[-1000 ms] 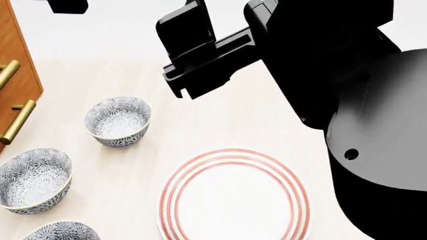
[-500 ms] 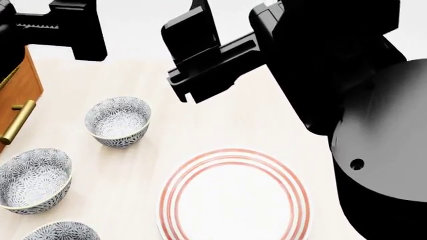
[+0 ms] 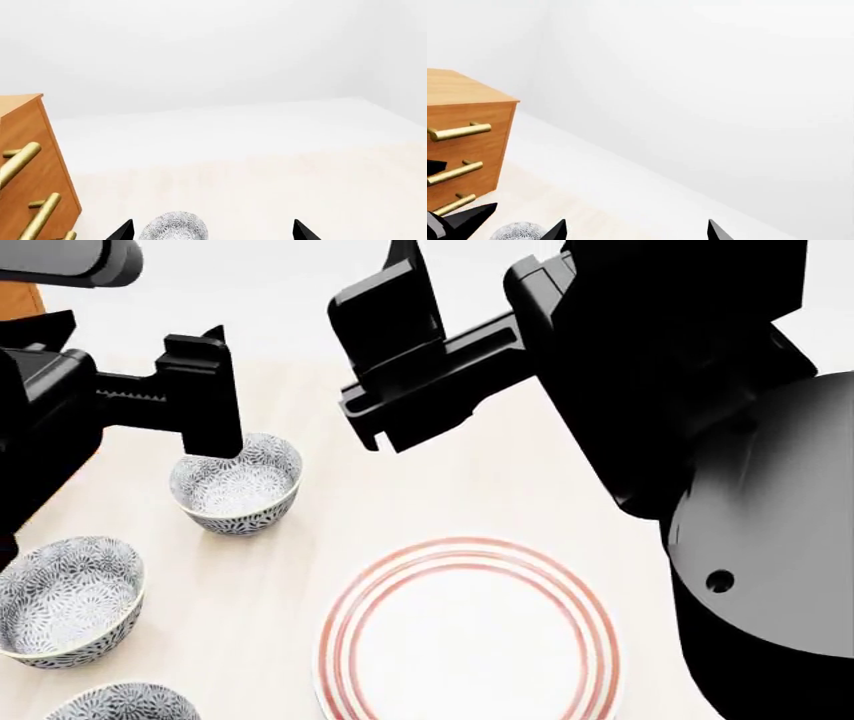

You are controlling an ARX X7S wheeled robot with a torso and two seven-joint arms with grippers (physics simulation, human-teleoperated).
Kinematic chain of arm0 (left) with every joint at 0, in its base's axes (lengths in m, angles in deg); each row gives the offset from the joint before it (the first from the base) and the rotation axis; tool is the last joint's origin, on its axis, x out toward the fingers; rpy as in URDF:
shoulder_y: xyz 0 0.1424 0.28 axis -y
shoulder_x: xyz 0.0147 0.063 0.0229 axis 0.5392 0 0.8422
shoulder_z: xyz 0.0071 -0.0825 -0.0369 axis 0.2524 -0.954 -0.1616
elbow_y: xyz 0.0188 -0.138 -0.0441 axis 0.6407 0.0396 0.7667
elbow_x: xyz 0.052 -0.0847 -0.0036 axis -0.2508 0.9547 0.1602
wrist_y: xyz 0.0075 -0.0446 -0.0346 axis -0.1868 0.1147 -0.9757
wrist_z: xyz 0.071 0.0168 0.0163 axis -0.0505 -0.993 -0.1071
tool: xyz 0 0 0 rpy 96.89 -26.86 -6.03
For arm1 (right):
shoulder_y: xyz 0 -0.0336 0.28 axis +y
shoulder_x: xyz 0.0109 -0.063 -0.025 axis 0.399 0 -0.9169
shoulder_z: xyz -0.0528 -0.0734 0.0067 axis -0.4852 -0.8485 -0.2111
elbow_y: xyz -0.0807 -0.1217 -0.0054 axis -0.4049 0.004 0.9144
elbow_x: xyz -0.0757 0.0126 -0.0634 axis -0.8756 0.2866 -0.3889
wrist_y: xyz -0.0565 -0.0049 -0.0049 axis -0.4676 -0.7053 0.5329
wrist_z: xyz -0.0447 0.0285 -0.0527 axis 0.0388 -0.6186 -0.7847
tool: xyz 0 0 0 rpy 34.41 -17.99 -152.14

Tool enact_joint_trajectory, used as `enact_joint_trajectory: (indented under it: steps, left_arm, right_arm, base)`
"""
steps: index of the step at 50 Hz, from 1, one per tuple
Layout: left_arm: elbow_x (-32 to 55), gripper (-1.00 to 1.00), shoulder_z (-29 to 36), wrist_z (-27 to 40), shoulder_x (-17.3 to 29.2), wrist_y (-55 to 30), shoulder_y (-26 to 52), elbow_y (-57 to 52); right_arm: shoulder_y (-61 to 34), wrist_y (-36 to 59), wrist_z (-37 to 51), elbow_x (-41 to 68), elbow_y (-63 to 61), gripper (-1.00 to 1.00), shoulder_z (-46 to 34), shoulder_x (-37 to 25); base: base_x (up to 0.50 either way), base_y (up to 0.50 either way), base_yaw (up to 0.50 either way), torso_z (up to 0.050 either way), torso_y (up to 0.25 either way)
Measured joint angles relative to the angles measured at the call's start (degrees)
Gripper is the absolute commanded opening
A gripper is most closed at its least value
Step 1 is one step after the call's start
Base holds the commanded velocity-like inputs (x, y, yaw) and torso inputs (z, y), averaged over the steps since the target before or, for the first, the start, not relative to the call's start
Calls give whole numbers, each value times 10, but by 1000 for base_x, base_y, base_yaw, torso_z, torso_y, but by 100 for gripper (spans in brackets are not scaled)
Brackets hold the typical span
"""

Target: Put the bowl at the front on the plate.

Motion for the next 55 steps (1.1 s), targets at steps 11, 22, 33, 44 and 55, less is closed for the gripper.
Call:
enact_joint_trajectory:
  steps: [11,22,33,44,55]
  left_arm:
    - [-19,100,11,-16,9,15,-37,-2]
    - [-35,100,23,-28,16,26,-66,-6]
    - [-54,100,37,-43,23,38,-92,-8]
    - [-69,100,48,-54,30,48,-113,-7]
    - [-69,100,56,-58,33,50,-132,-1]
  right_arm:
    - [3,-4,-1,-2,-1,100,-3,-1]
    - [5,-7,0,0,-4,100,-6,-3]
    - [7,-10,0,0,-6,100,-8,-6]
    - [6,-12,-1,-1,-5,100,-11,-7]
    - [4,-13,-3,-1,-5,100,-14,-8]
  base:
    - [0,0,0,0,0]
    - [0,0,0,0,0]
    - [0,0,0,0,0]
    - [0,0,0,0,0]
    - [0,0,0,0,0]
